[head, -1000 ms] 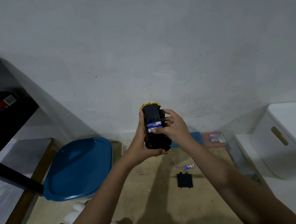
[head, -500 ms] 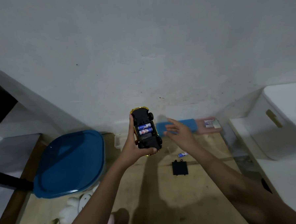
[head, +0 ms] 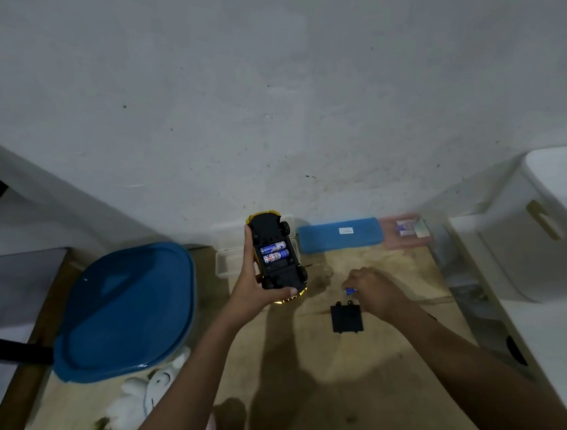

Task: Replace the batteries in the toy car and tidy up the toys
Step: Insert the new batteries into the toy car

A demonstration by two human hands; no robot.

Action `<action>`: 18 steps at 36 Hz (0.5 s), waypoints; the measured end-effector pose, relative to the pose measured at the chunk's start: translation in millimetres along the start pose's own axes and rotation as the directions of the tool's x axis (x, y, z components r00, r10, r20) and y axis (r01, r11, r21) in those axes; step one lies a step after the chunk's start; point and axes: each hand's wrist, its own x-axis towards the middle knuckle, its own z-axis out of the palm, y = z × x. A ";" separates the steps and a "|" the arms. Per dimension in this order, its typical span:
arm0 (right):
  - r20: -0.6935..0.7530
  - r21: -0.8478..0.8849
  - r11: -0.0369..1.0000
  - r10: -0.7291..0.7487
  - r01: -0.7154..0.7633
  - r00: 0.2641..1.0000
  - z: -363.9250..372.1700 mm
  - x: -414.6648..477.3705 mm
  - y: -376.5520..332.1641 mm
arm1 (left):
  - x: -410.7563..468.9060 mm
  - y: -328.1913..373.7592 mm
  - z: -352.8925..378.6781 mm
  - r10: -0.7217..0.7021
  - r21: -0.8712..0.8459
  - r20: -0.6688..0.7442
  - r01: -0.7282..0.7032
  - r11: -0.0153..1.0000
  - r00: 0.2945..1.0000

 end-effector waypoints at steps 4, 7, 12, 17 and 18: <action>-0.235 0.353 0.936 0.089 -0.001 0.968 -8.6 5.7 -4.9 | 2.5 1.1 0.3 0.012 -0.009 -0.006 -0.012 1.000 1.000; -0.370 0.698 0.710 0.253 0.088 0.894 -36.4 11.3 -21.5 | 3.6 5.0 0.8 0.025 -0.007 -0.022 -0.025 1.000 0.999; -0.464 0.845 0.454 0.364 0.281 0.807 -90.8 18.5 -57.0 | 4.2 19.0 5.1 0.081 -0.001 -0.057 -0.082 0.997 0.995; -0.470 0.866 0.369 0.365 0.338 0.804 -98.3 21.0 -81.6 | 2.9 33.0 10.9 0.145 -0.033 -0.096 -0.149 0.988 0.985; -0.459 0.877 0.340 0.378 0.341 0.804 -97.4 20.4 -84.4 | 2.3 35.7 11.6 0.153 -0.035 -0.103 -0.158 0.987 0.983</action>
